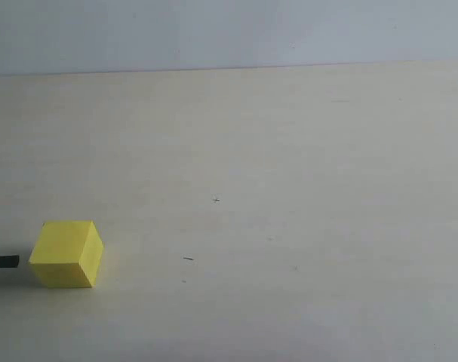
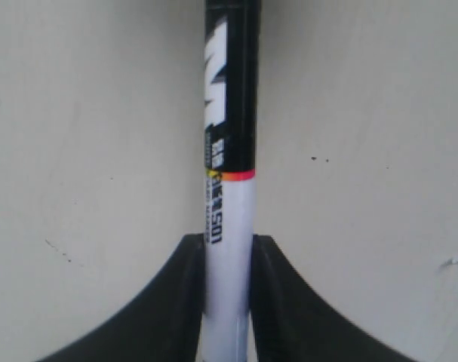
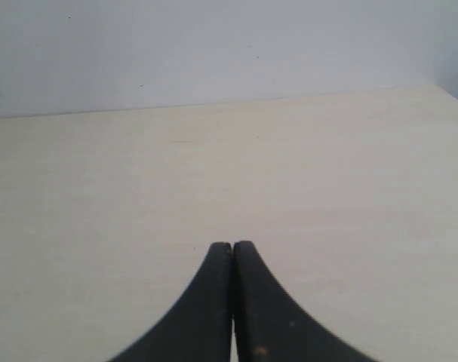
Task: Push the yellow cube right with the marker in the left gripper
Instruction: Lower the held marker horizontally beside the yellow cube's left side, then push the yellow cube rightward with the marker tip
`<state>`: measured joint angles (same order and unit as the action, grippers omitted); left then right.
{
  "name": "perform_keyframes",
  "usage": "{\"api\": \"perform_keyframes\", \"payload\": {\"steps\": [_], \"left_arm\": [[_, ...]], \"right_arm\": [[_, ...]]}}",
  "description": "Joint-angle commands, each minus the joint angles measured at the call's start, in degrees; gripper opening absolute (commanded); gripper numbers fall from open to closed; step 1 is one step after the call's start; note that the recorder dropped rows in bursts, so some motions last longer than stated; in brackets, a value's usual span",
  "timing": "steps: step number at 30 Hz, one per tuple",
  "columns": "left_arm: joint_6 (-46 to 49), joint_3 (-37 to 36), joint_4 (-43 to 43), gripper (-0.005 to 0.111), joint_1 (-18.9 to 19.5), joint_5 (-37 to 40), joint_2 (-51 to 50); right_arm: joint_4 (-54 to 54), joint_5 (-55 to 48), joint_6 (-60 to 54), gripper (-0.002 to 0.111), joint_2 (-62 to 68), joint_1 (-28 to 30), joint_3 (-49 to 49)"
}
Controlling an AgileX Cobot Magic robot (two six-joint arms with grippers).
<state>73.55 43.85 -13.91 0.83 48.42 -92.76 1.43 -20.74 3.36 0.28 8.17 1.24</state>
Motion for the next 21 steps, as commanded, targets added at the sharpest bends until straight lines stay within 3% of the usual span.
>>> {"api": "perform_keyframes", "payload": {"steps": [1, 5, 8, 10, 11, 12, 17, 21], "left_arm": [[-1.1, -0.3, 3.6, 0.0, -0.2, -1.0, 0.0], [0.5, -0.3, 4.3, 0.0, -2.2, 0.2, 0.0], [0.5, -0.3, 8.0, 0.0, -7.3, -0.1, 0.0], [0.2, -0.3, 10.0, 0.0, -12.4, -3.0, 0.0], [-3.8, -0.3, 9.0, 0.0, -17.0, -4.7, 0.0], [-5.9, -0.3, 7.2, 0.0, -18.3, -4.2, 0.0], [-11.8, -0.3, -0.3, 0.0, -17.9, 6.4, 0.0], [-14.4, -0.3, -0.5, 0.0, -17.3, 7.5, 0.0]], "right_arm": [[0.1, 0.2, -0.3, 0.0, -0.3, 0.1, -0.2], [0.1, 0.2, -0.3, 0.0, -0.3, 0.1, -0.2], [0.1, 0.2, -0.3, 0.0, -0.3, 0.1, -0.2], [0.1, 0.2, -0.3, 0.0, -0.3, 0.1, -0.2], [0.1, 0.2, -0.3, 0.0, -0.3, 0.1, -0.2], [0.1, 0.2, -0.3, 0.0, -0.3, 0.1, -0.2], [0.1, 0.2, -0.3, 0.0, -0.3, 0.1, -0.2], [0.1, 0.2, -0.3, 0.0, -0.3, 0.1, -0.2]]}}
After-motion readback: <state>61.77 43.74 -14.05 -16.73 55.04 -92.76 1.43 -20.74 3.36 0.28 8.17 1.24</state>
